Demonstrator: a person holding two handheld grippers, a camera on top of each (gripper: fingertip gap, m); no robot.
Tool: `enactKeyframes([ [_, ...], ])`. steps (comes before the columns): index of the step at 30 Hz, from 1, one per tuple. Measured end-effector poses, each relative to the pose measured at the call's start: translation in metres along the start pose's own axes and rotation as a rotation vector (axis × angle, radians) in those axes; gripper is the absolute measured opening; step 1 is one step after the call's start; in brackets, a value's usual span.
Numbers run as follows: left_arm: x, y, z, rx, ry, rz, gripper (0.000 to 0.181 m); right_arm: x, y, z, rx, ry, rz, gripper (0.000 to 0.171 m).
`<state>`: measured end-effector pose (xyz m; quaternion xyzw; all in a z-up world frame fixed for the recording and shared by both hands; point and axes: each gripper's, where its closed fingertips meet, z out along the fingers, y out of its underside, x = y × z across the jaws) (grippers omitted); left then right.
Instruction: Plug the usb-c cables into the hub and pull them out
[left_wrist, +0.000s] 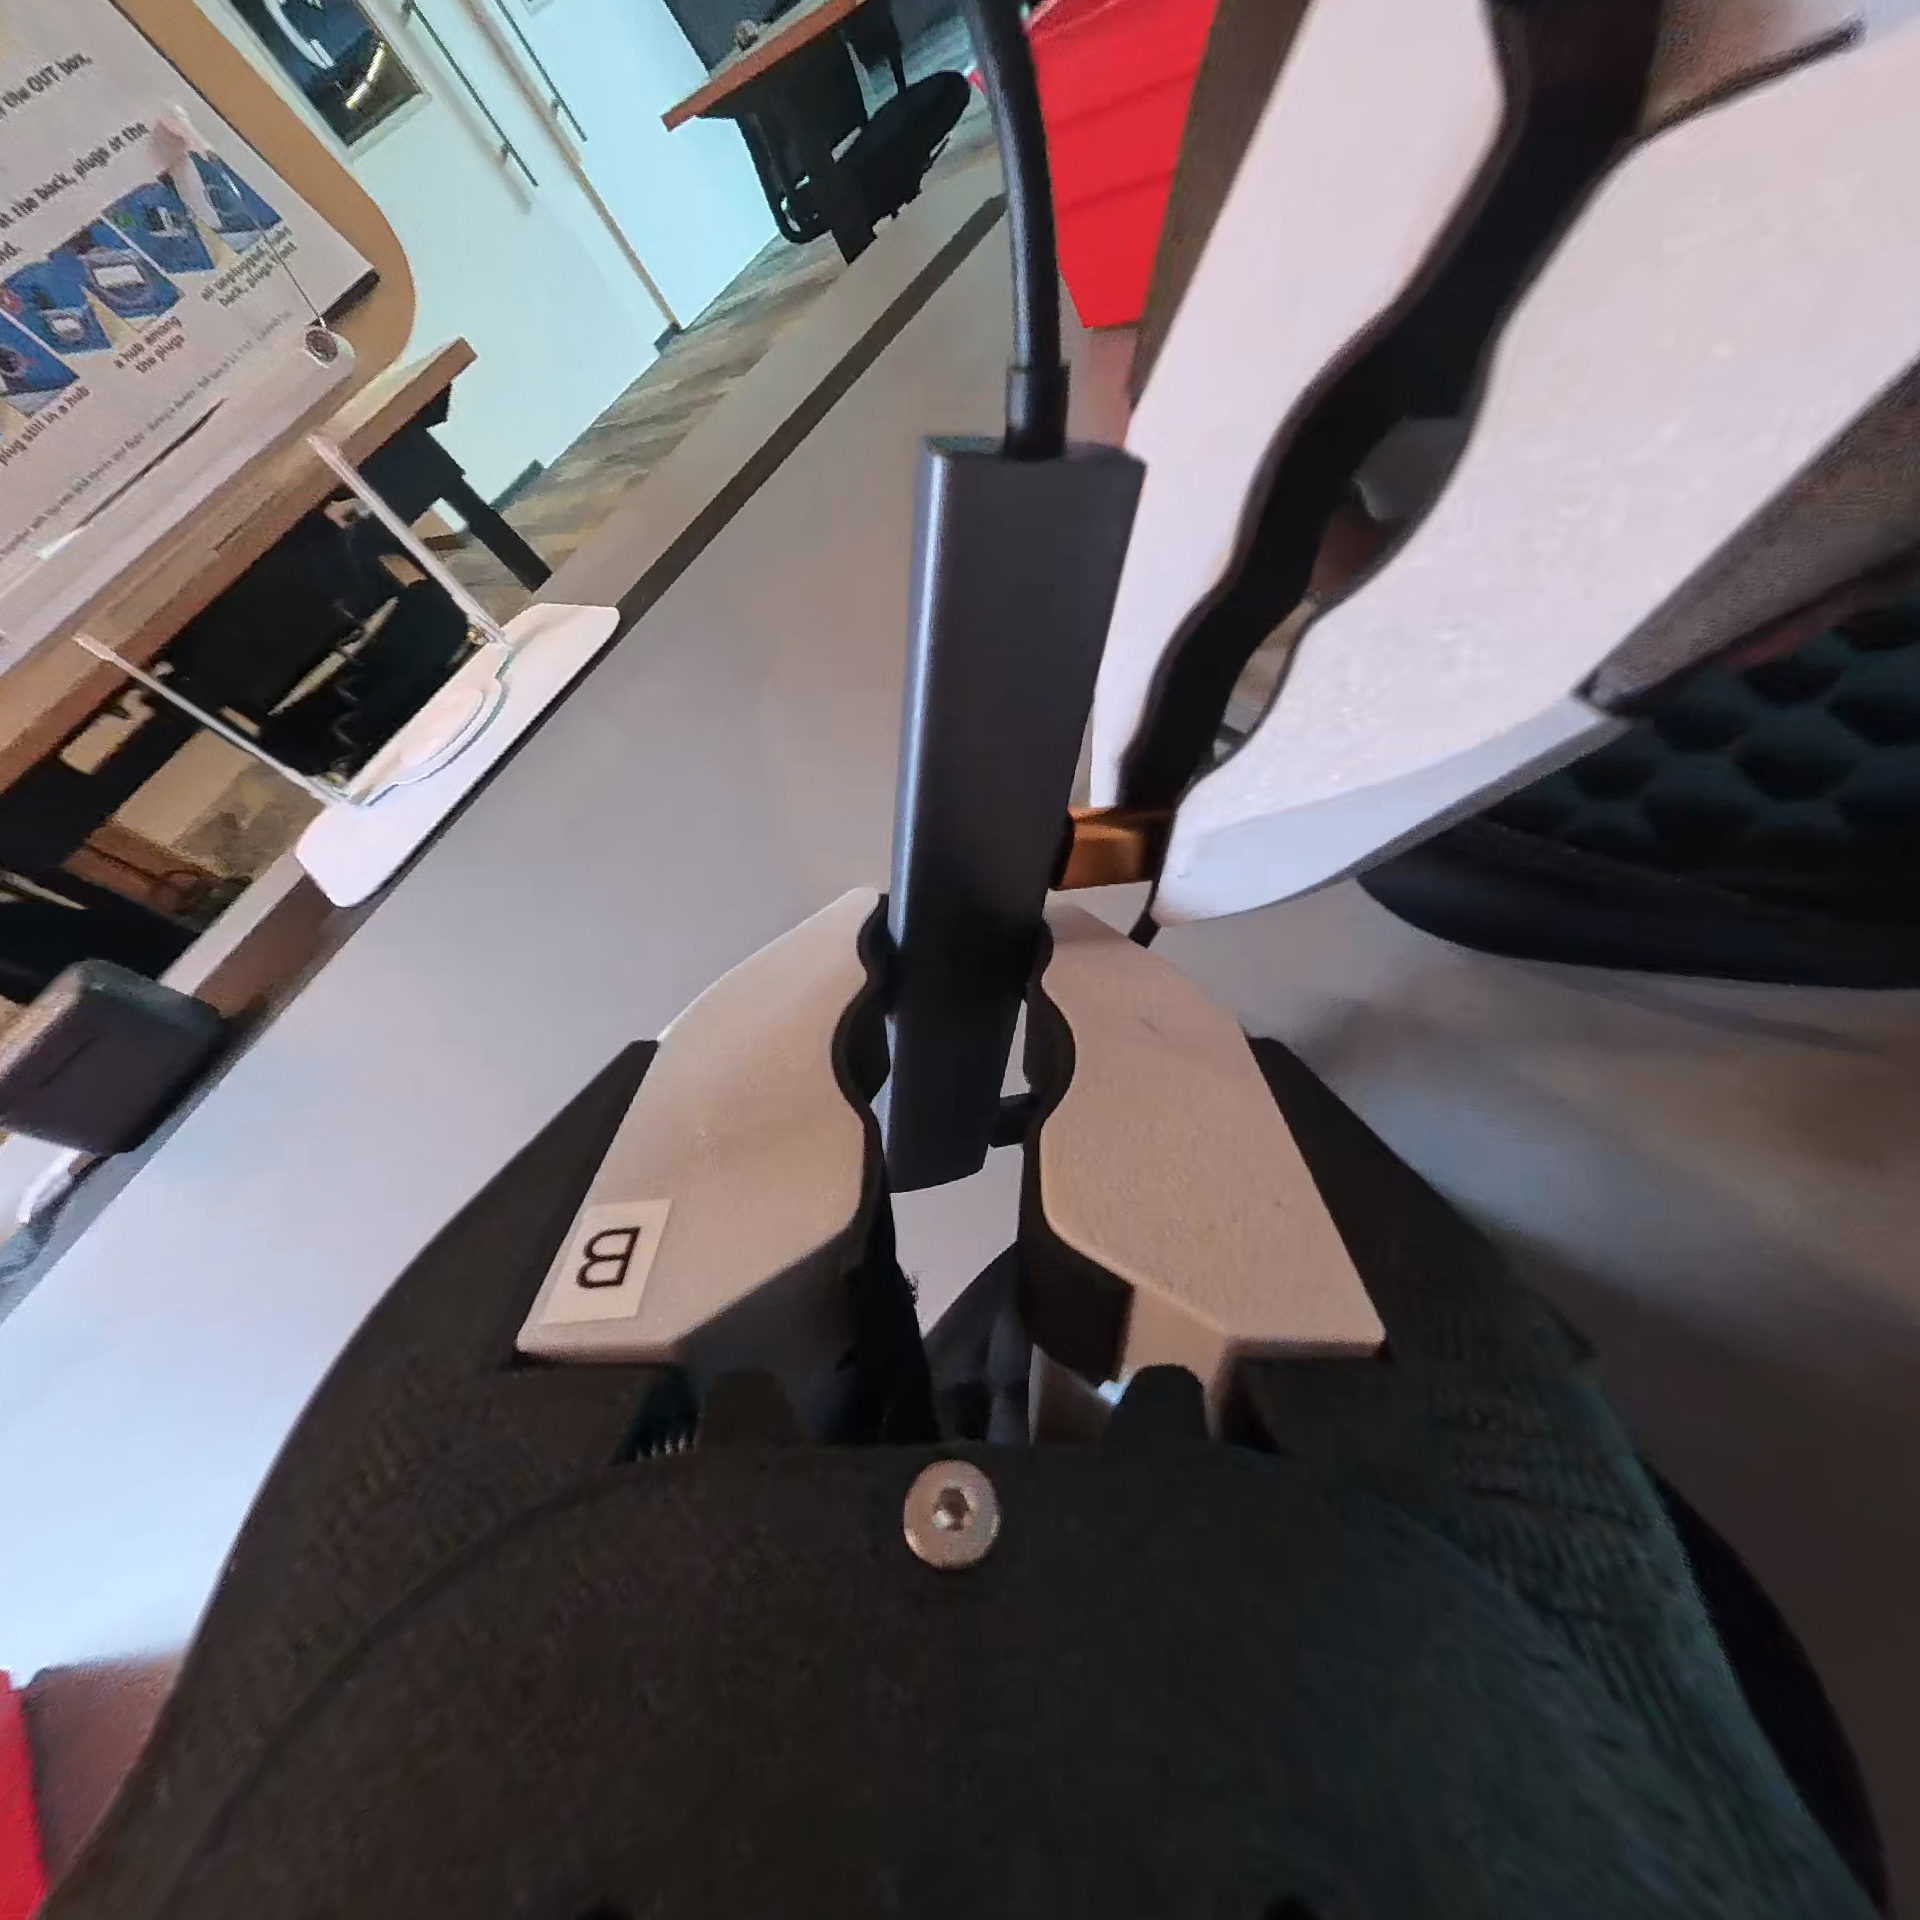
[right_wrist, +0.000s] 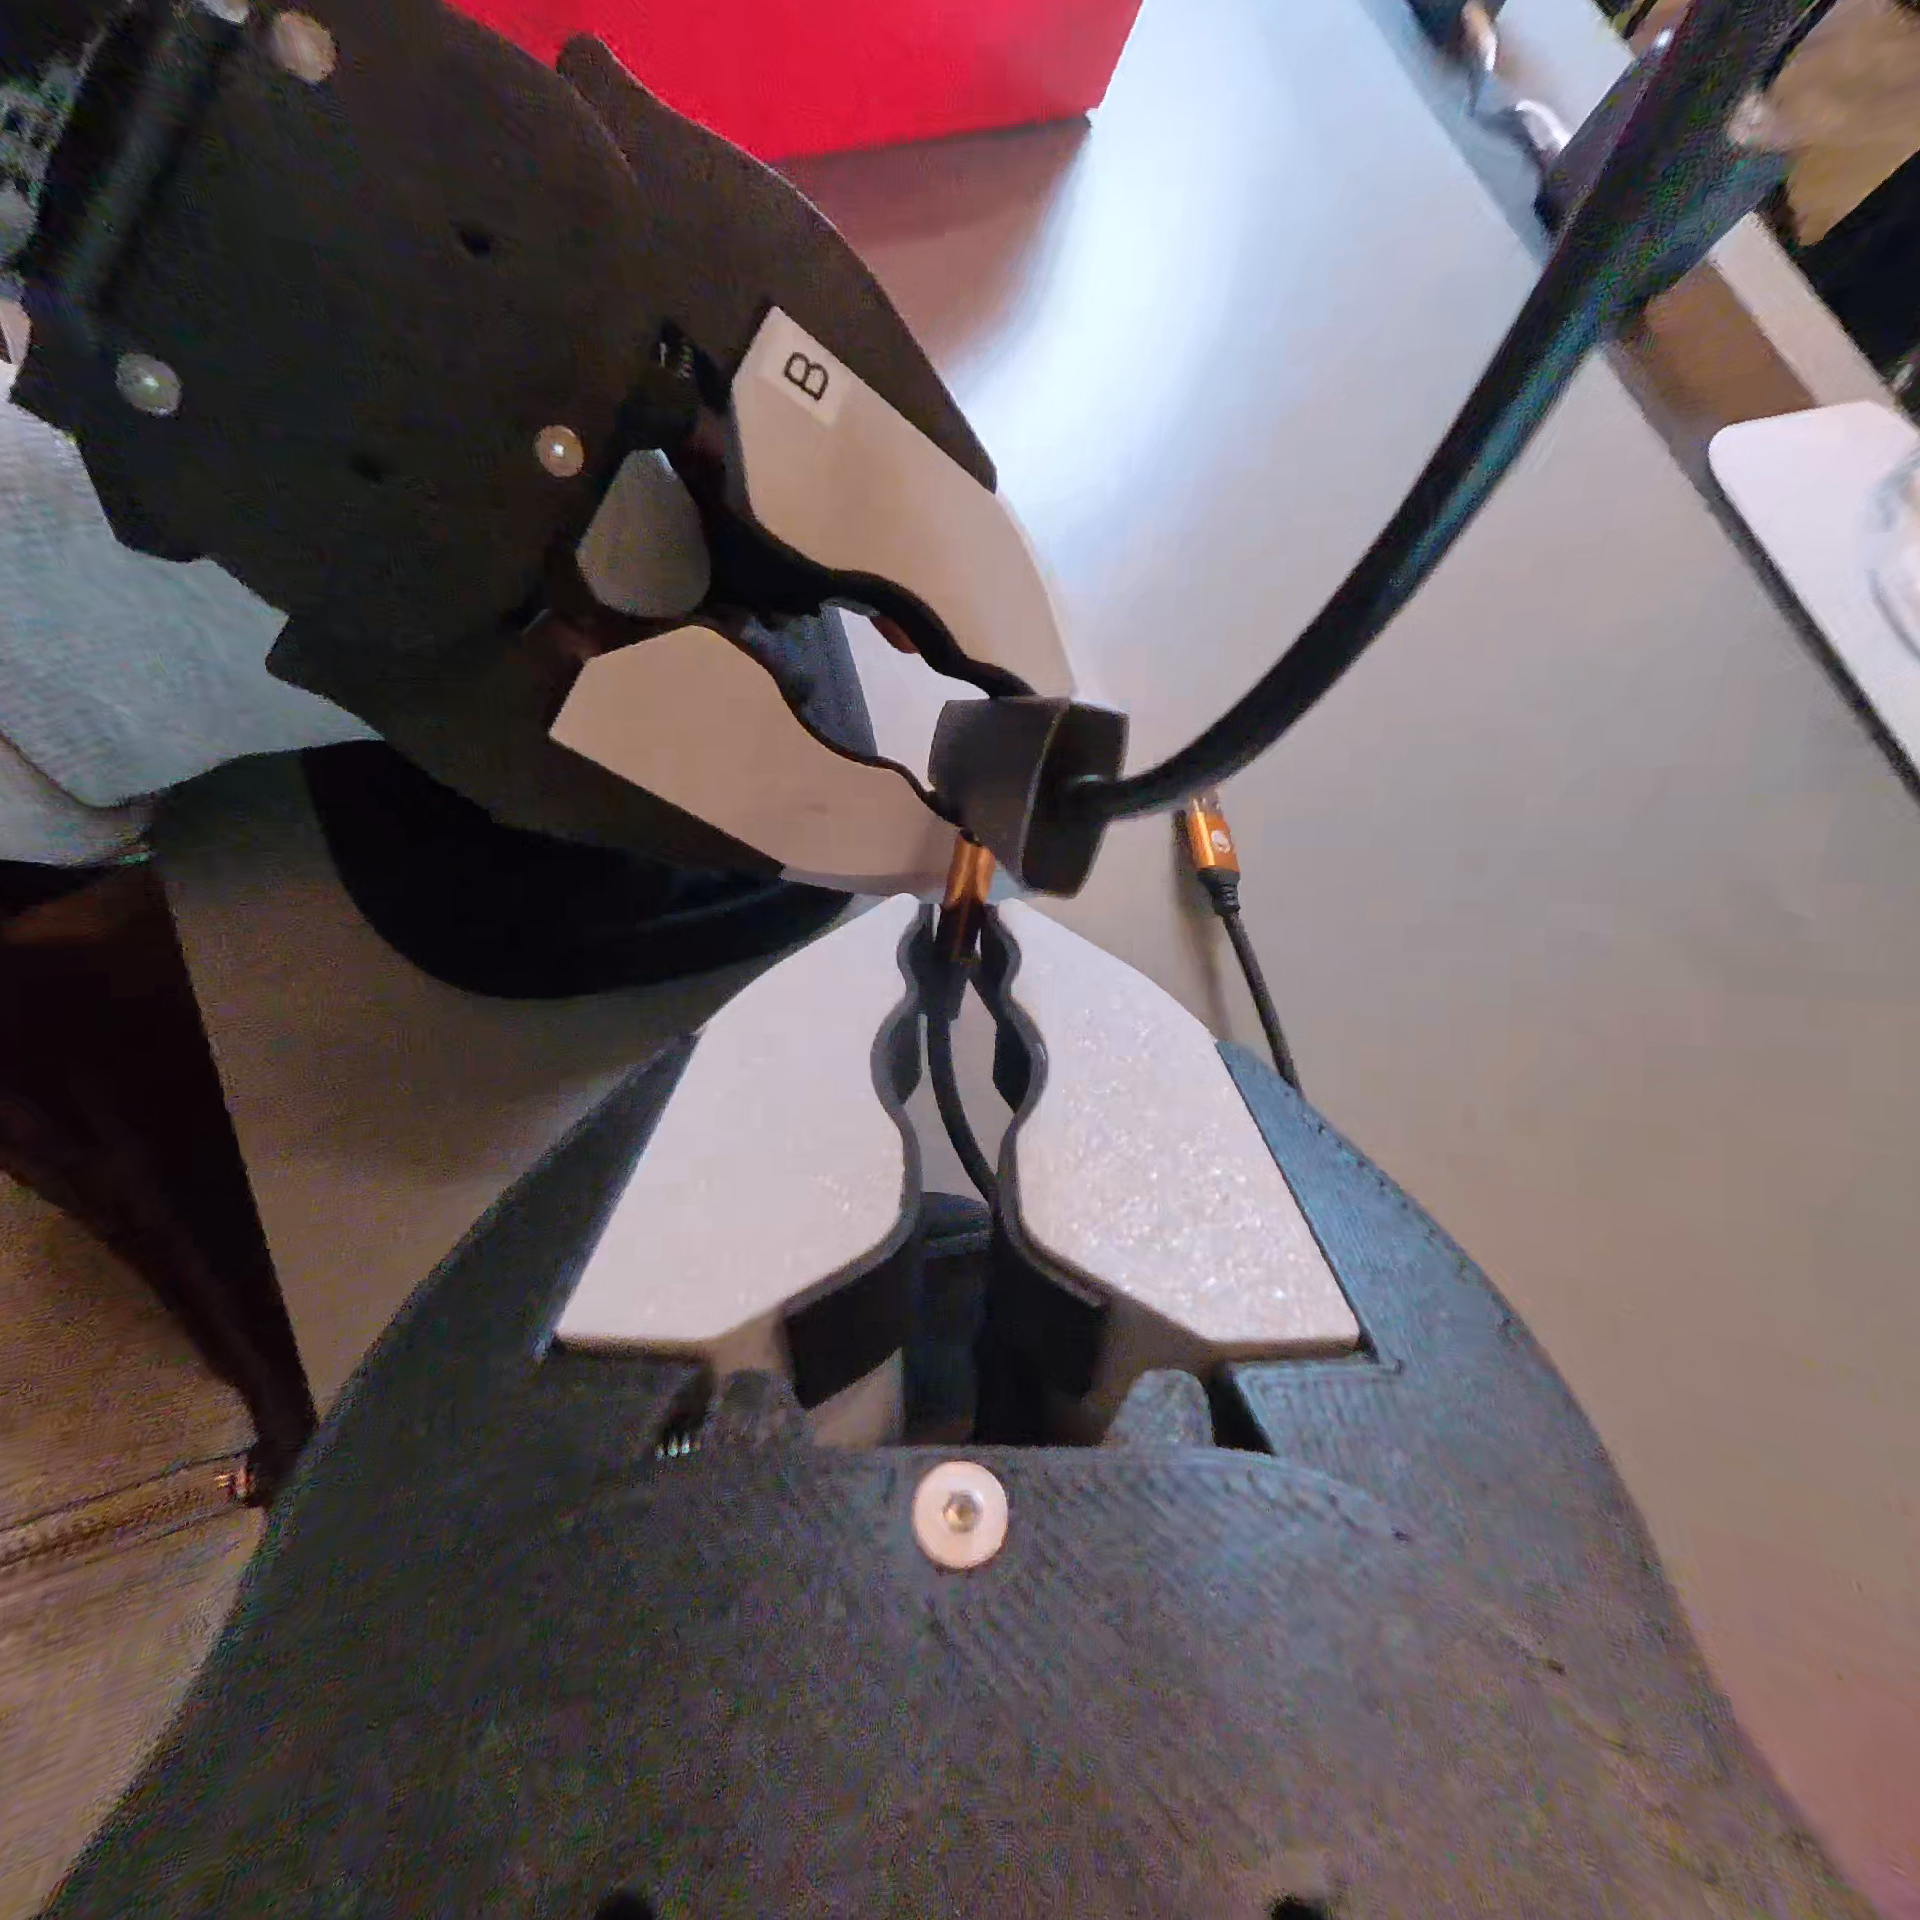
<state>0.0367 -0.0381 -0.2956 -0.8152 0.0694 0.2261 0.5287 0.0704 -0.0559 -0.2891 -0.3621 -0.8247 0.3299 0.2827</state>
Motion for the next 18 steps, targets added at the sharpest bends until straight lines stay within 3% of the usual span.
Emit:
enactKeyframes([
  [5, 0.004, 0.001, 0.001, -0.015, -0.042, 0.137, 0.022, -0.007, 0.015, 0.014, -0.144, -0.088, 0.030, 0.011],
  [8, -0.011, -0.002, -0.004, 0.019, -0.113, 0.055, 0.023, 0.001, 0.001, 0.016, -0.037, -0.021, -0.003, 0.008],
  [13, -0.017, -0.003, -0.009, 0.061, -0.102, -0.081, 0.026, 0.006, -0.008, 0.015, 0.033, 0.336, -0.260, 0.009],
  [18, -0.019, -0.004, -0.010, 0.078, -0.088, -0.150, 0.027, 0.004, -0.012, 0.014, 0.121, 0.299, -0.129, 0.009],
])
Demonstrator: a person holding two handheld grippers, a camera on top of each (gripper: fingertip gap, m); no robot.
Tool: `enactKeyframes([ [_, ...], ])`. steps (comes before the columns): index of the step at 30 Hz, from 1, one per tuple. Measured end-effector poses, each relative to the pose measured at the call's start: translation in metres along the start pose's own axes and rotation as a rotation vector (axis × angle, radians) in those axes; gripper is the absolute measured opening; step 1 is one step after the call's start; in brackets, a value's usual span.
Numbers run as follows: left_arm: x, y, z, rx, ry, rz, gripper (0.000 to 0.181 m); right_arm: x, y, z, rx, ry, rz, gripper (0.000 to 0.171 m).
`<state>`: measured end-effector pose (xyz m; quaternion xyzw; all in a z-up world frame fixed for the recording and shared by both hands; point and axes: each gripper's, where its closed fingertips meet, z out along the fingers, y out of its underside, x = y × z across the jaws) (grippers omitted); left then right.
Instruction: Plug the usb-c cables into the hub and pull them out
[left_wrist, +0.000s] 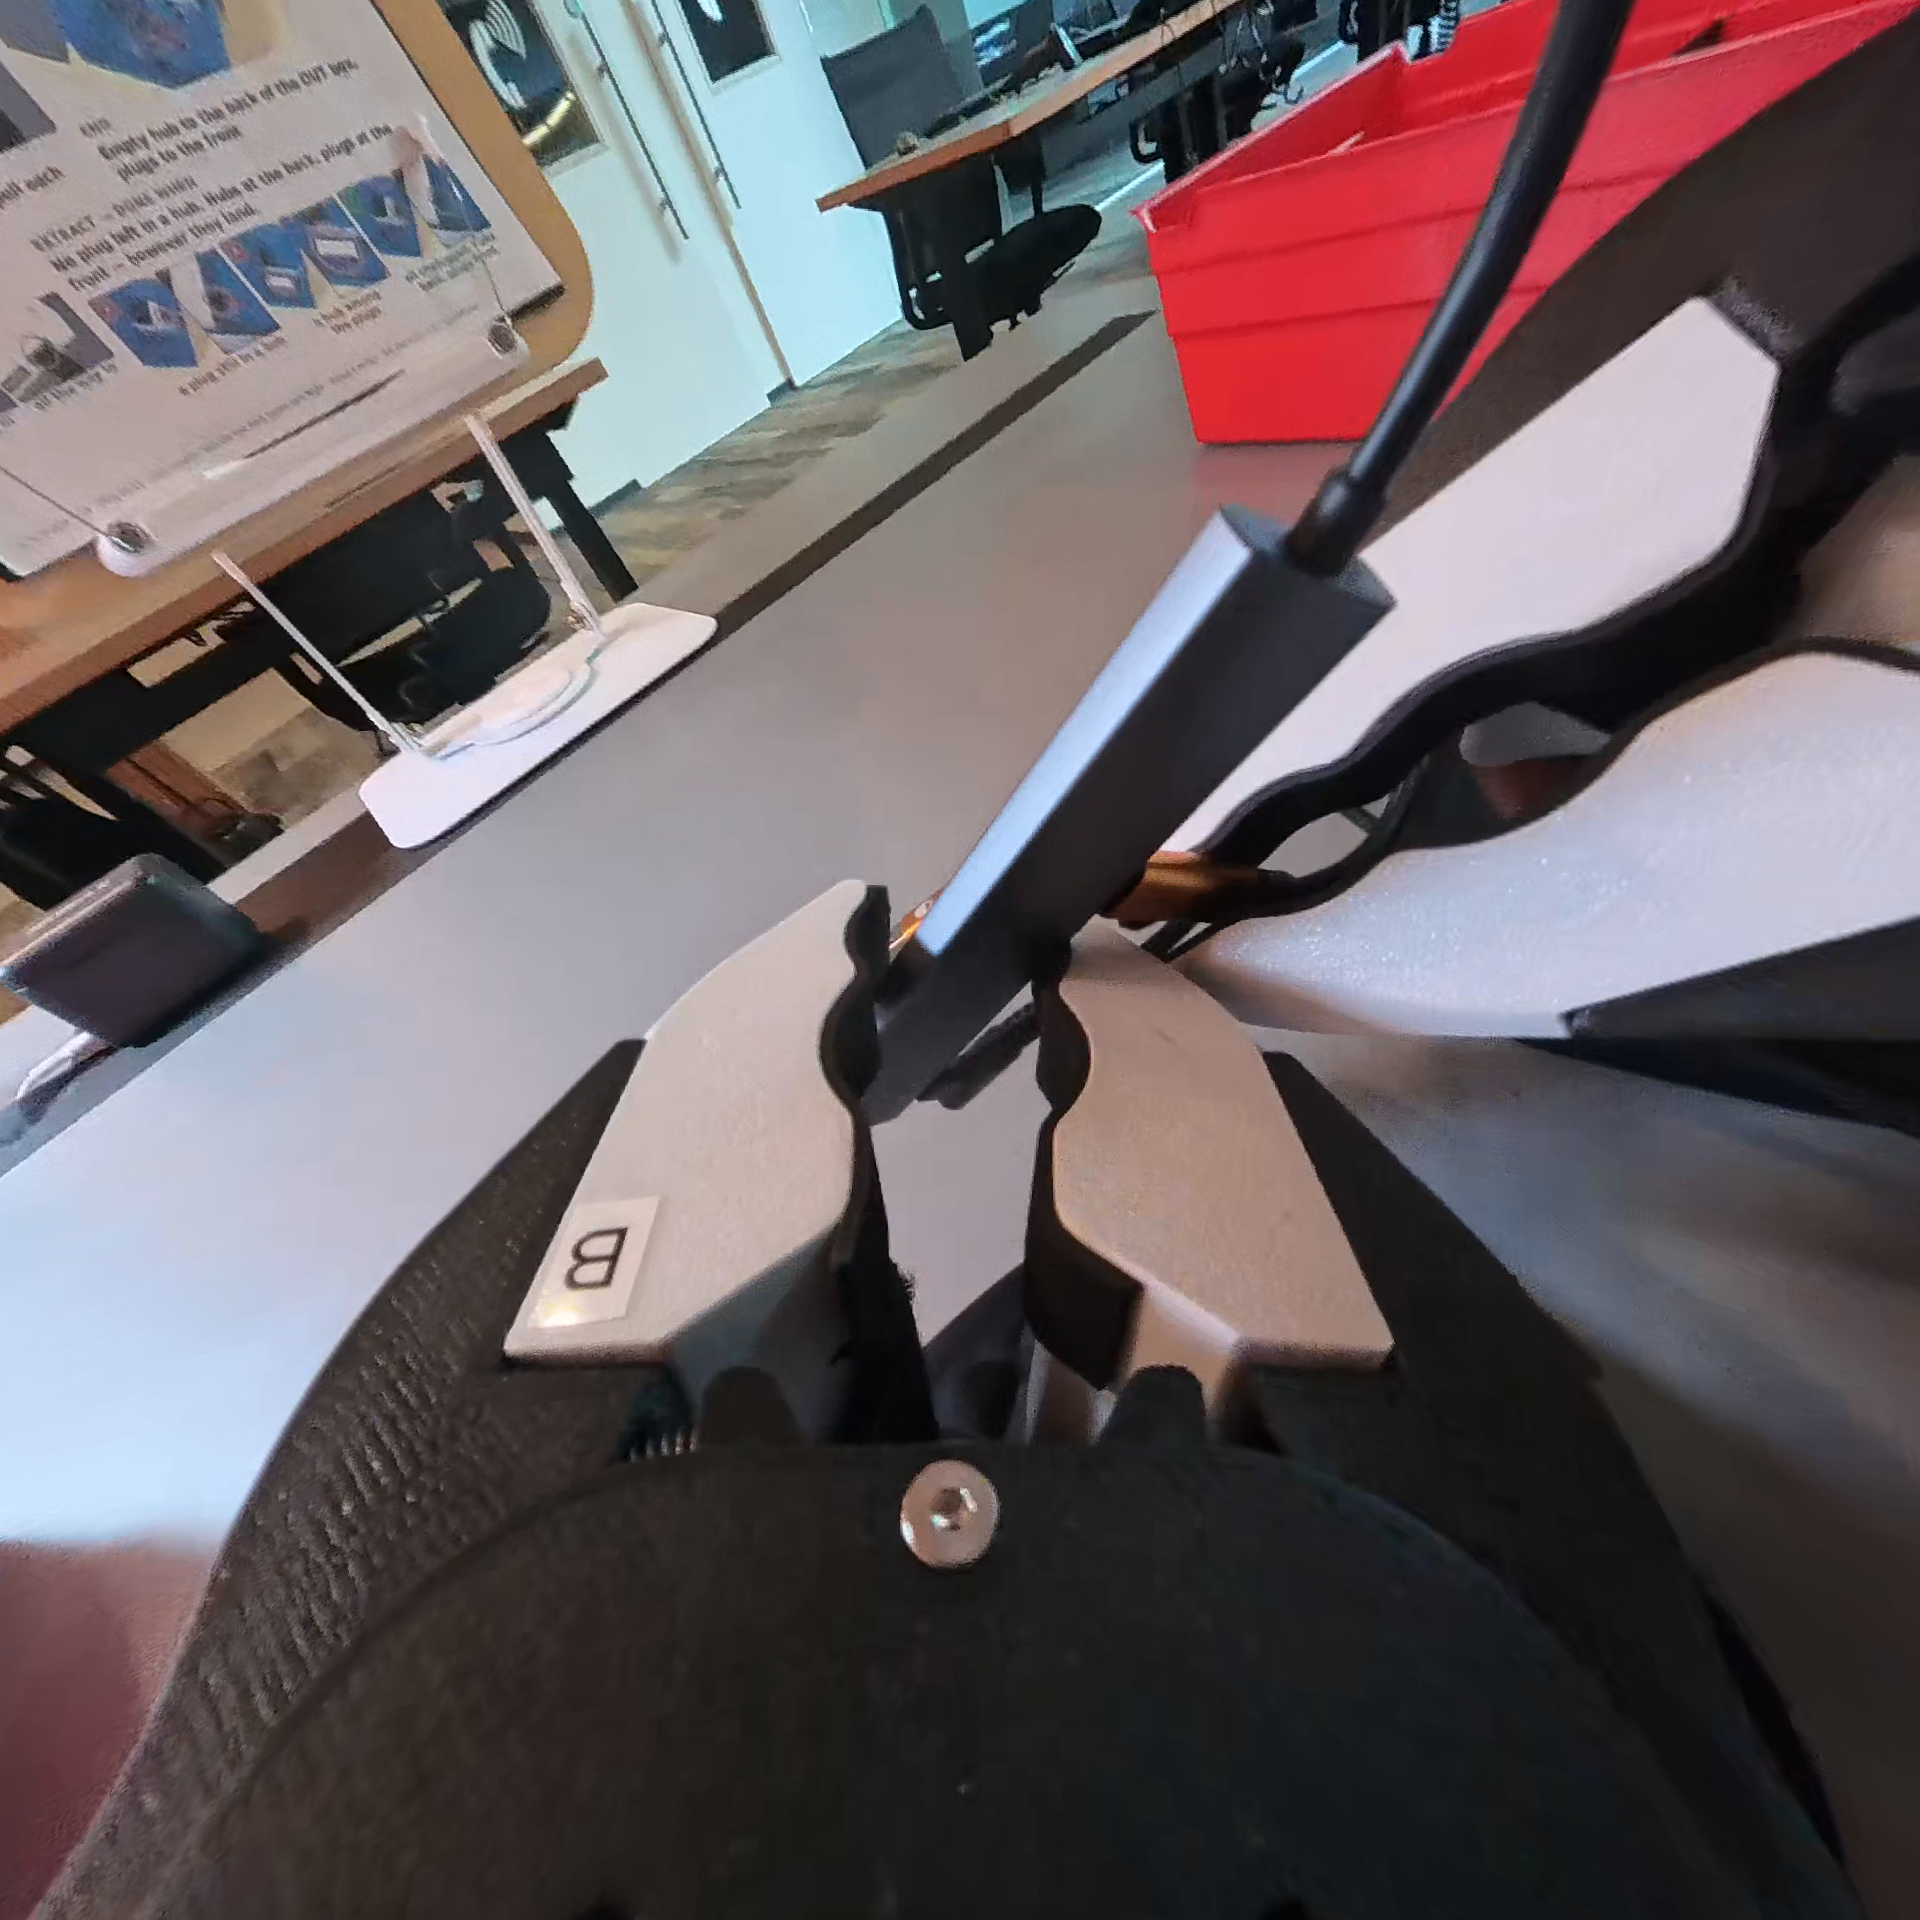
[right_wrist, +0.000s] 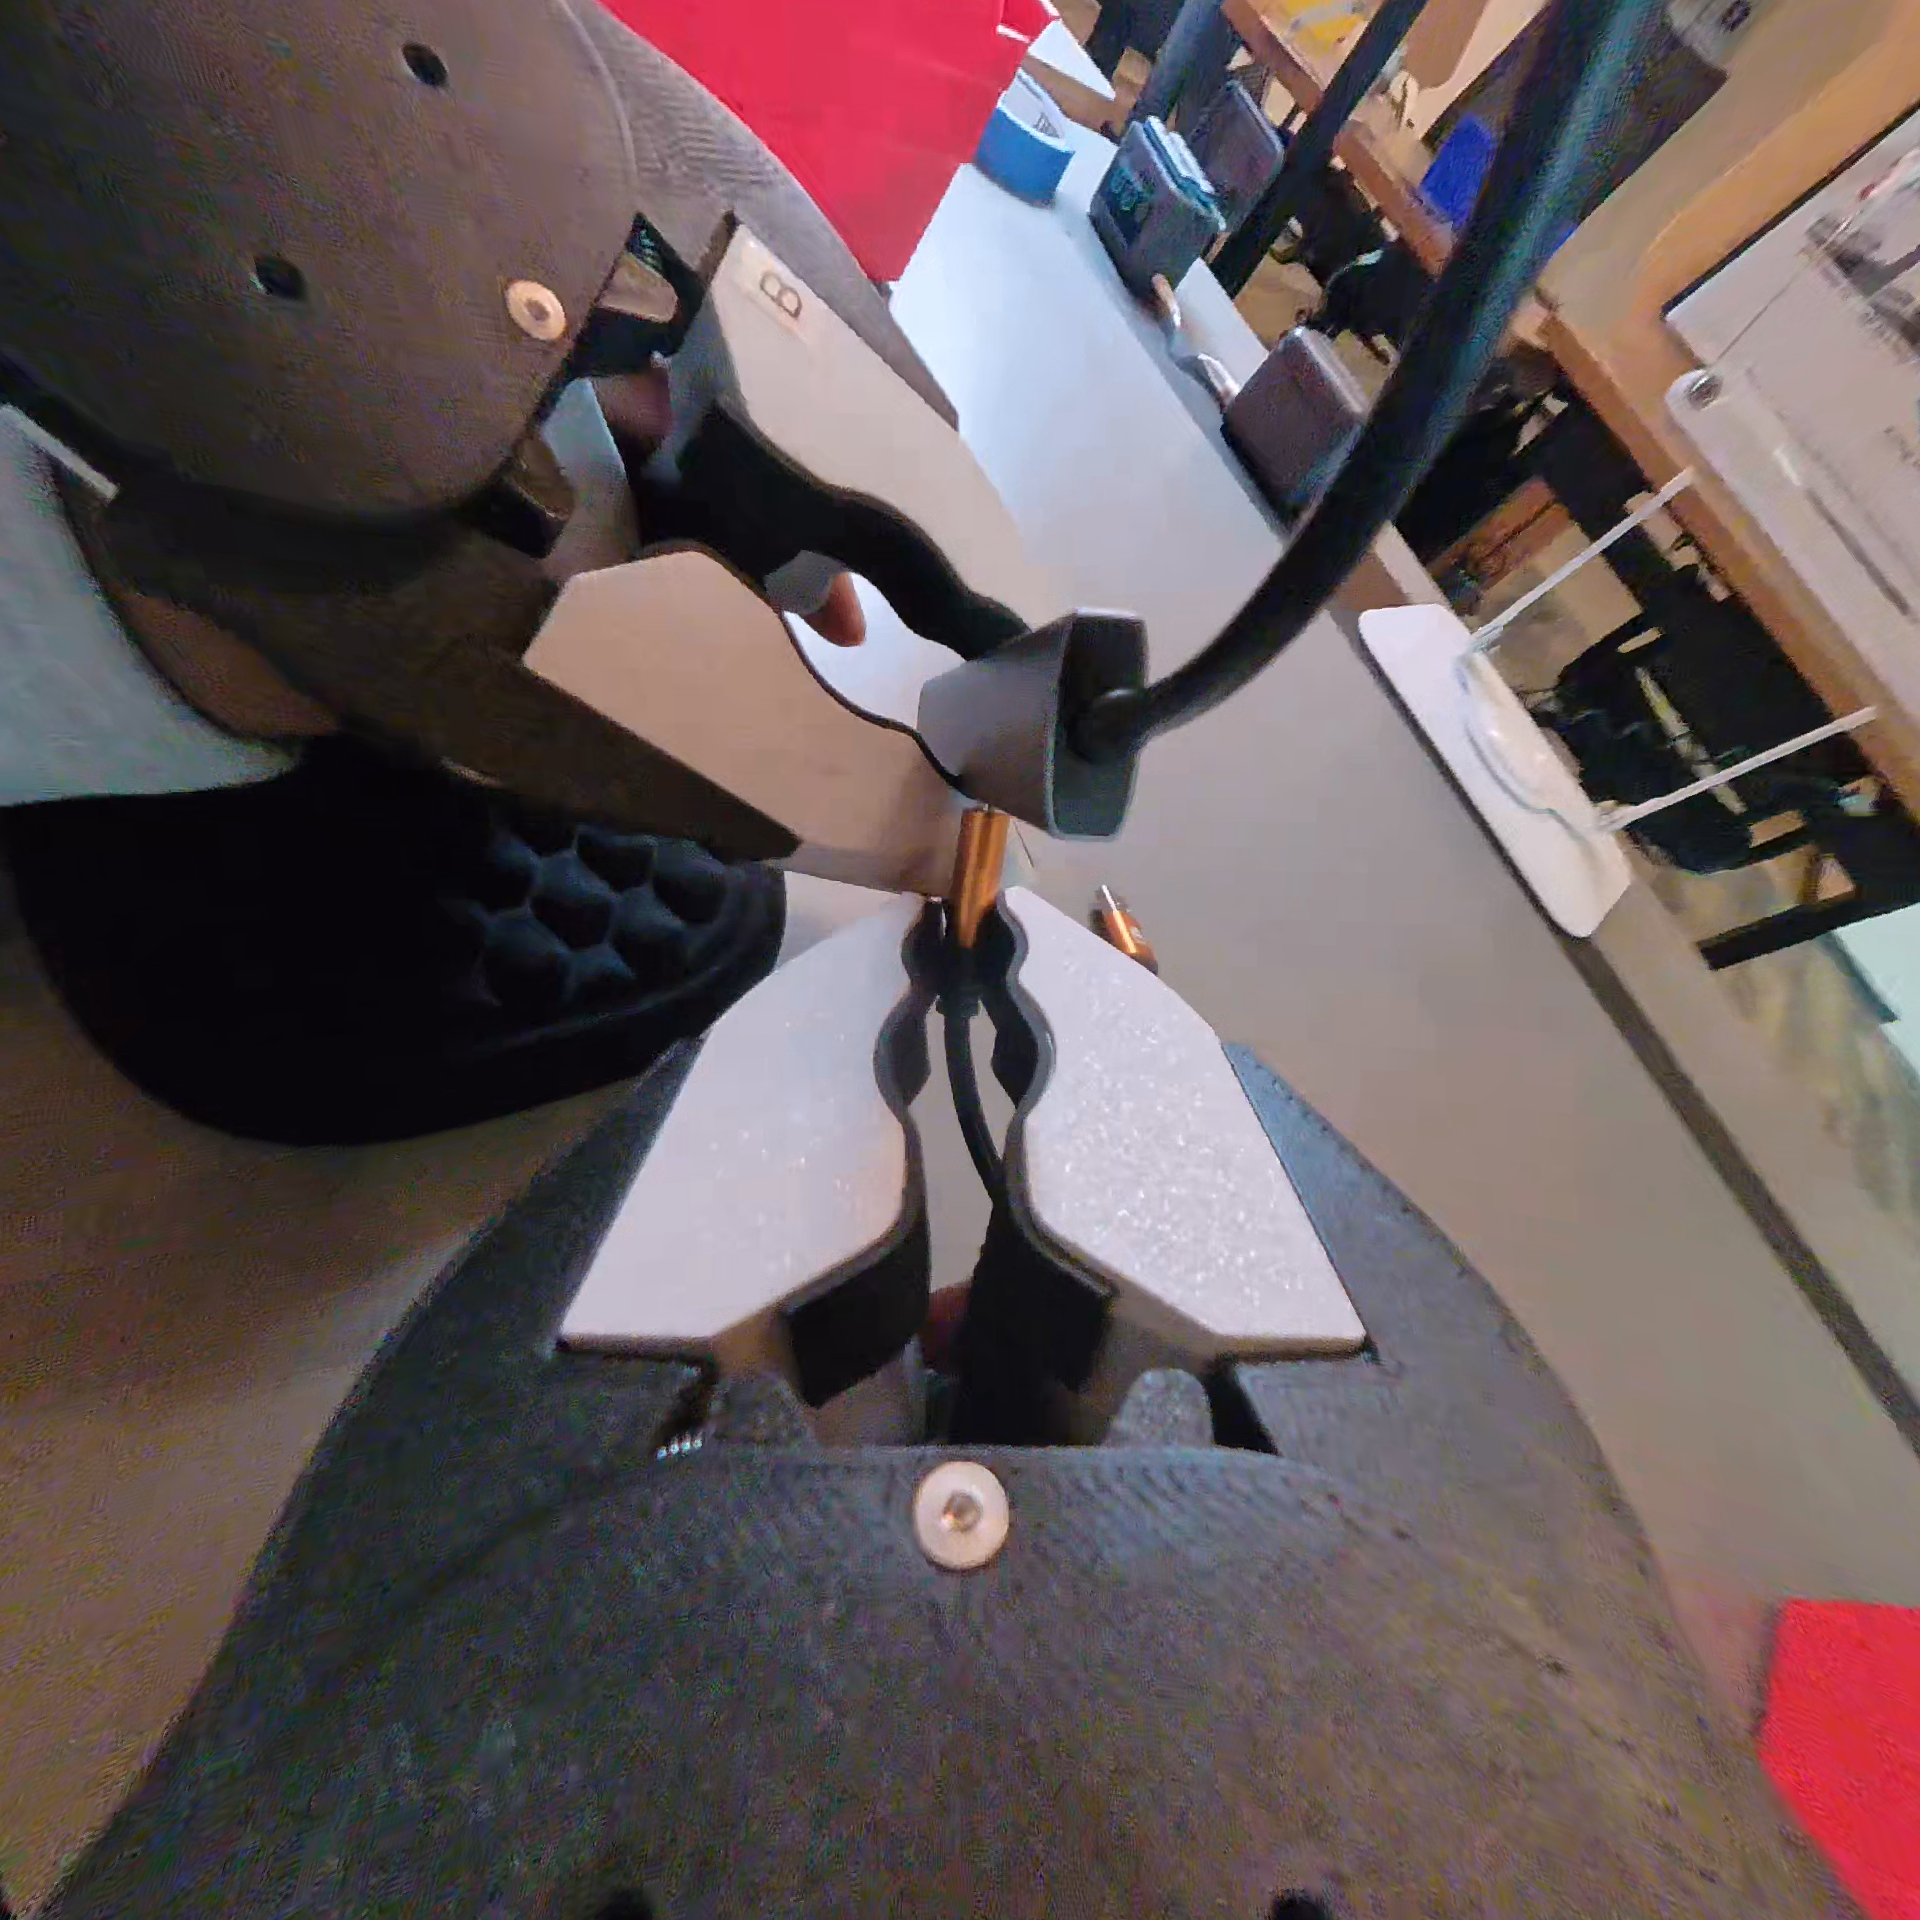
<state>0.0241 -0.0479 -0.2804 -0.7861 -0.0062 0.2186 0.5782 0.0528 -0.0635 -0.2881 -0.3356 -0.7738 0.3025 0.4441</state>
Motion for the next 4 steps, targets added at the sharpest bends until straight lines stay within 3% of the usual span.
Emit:
enactKeyframes([
  [3, -0.006, -0.002, -0.001, 0.011, -0.006, -0.095, 0.027, 0.004, -0.005, 0.002, 0.046, 0.051, -0.021, 0.009],
  [4, -0.041, -0.006, -0.012, 0.088, -0.192, -0.235, 0.021, -0.007, 0.024, 0.005, -0.095, 0.012, -0.033, 0.009],
])
